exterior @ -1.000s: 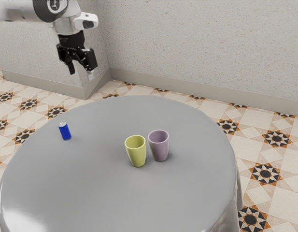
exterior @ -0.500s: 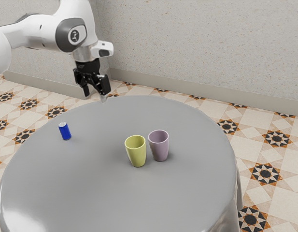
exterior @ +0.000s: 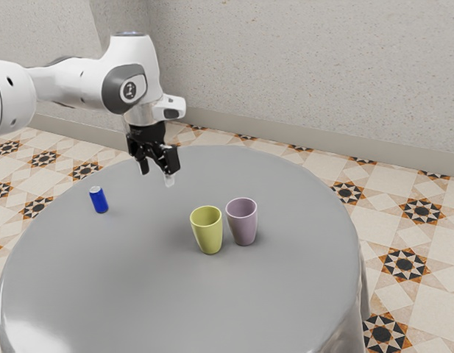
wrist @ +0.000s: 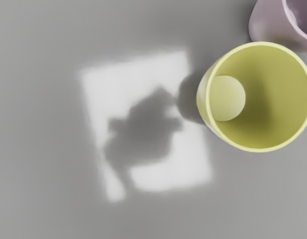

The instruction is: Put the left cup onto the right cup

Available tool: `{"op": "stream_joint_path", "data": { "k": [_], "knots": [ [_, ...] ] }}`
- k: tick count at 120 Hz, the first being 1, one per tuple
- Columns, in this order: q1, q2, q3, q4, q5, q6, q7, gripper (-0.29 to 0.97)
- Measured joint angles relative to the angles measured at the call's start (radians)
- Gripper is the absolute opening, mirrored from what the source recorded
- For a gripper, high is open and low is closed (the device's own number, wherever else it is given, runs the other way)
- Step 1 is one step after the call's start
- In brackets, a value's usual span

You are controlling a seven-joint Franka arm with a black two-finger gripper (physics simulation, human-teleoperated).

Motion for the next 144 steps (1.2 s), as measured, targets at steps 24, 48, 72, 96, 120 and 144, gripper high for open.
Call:
{"op": "stream_joint_path", "data": {
  "k": [24, 48, 72, 96, 120, 144],
  "knots": [
    [-0.03, 0.023, -0.003, -0.008, -0.001, 0.044, 0.003, 0.65],
    [-0.038, 0.051, -0.019, 0.0, -0.002, 0.061, 0.005, 0.65],
    [-0.038, 0.102, -0.028, 0.045, -0.006, 0.067, 0.007, 0.65],
    [-0.038, 0.176, -0.034, 0.105, -0.013, 0.069, 0.009, 0.65],
    [-0.036, 0.22, -0.035, 0.124, -0.022, 0.07, 0.01, 0.65],
    [-0.034, 0.254, -0.035, 0.127, -0.025, 0.076, 0.011, 0.65]
  ]
}}
